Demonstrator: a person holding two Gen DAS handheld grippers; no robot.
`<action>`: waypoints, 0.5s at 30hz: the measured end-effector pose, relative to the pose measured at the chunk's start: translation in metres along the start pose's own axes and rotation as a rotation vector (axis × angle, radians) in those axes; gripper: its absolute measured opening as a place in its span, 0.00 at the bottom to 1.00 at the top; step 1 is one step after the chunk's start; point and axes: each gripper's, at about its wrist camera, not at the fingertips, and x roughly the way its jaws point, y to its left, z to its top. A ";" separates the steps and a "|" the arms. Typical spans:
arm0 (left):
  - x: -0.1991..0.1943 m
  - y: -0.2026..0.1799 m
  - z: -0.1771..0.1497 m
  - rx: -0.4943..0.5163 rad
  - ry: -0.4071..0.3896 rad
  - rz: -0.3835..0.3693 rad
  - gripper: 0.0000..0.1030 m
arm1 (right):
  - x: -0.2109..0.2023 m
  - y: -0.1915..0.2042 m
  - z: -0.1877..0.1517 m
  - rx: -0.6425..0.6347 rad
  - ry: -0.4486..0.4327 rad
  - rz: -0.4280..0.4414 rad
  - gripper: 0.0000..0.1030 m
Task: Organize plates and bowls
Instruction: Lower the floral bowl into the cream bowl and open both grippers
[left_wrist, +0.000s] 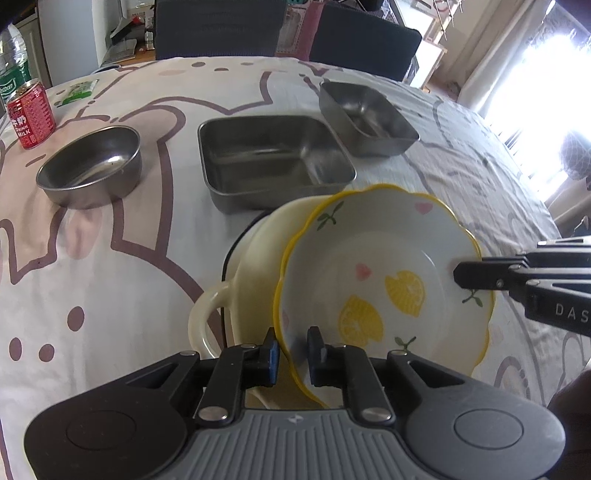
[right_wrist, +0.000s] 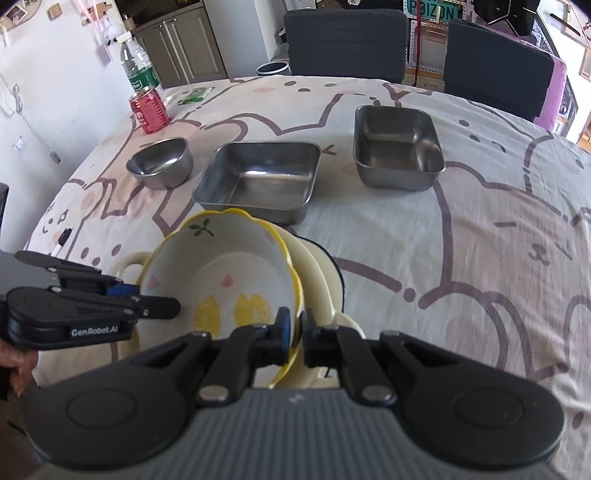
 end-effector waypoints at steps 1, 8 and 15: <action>0.000 0.000 0.000 0.004 0.001 0.001 0.16 | 0.000 0.000 0.000 -0.005 0.002 -0.003 0.07; 0.003 -0.004 -0.001 0.035 0.008 0.010 0.16 | 0.003 0.001 -0.002 -0.023 0.019 -0.020 0.07; 0.003 -0.003 0.000 0.050 0.014 0.000 0.16 | 0.006 -0.001 -0.003 -0.029 0.030 -0.026 0.05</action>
